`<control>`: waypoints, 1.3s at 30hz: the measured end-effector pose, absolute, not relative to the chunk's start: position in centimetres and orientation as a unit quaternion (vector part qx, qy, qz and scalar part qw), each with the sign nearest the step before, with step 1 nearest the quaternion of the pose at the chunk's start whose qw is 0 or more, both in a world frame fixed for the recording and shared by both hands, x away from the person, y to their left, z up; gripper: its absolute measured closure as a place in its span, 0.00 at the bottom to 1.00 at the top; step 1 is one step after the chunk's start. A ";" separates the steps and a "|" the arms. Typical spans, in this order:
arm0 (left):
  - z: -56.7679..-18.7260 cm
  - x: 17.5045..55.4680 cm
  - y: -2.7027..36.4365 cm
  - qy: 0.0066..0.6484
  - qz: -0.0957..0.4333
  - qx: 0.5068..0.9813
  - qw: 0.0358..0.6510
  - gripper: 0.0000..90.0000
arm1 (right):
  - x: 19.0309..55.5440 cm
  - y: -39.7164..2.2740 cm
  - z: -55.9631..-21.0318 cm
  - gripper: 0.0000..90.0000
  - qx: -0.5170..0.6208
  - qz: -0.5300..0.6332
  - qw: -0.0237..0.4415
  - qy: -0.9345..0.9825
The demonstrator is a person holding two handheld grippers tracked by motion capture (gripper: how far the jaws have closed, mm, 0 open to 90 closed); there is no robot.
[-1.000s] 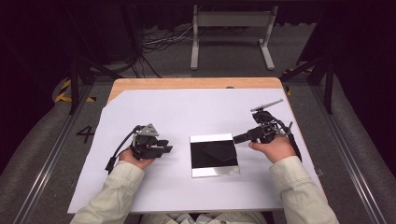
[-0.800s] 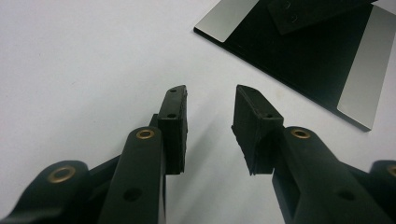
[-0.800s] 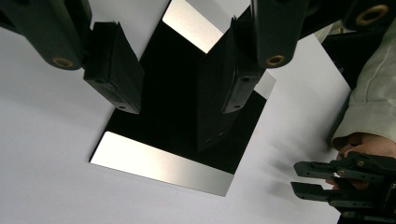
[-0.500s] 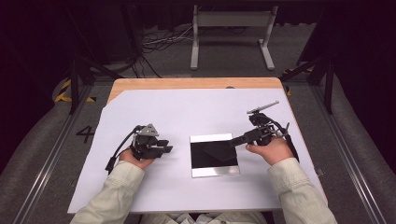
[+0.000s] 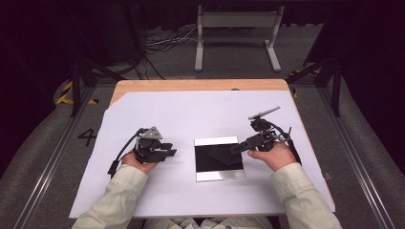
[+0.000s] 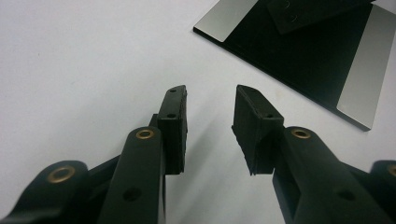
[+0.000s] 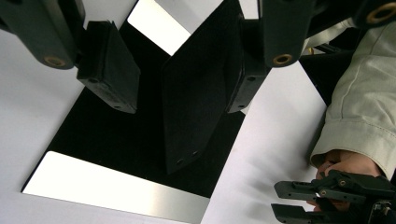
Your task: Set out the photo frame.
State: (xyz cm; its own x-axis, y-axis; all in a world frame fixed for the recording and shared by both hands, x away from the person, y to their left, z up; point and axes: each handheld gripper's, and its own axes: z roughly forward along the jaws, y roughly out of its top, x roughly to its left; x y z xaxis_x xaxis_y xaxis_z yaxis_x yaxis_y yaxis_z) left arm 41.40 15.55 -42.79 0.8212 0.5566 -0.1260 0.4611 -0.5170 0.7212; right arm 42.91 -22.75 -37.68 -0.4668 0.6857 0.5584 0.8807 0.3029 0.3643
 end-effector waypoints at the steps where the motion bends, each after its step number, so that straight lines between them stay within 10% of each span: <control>1: -42.8 41.4 15.5 0.294 0.060 0.868 0.396 0.73 | 42.9 -22.7 -37.7 0.50 -0.494 -0.323 0.152 -0.793; 39: -42.8 41.4 15.7 0.295 0.059 0.867 0.397 0.72 | 43.1 -20.1 -39.6 0.48 -0.470 -0.287 0.211 -0.807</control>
State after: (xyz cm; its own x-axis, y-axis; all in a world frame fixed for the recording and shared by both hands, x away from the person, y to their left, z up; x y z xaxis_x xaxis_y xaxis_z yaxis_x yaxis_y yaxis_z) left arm 41.41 15.69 -42.76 0.8186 0.5588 -0.1329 0.4656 -0.5099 0.7234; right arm 43.13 -20.08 -39.61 -0.4685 0.6382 0.6109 0.8807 0.3925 0.2653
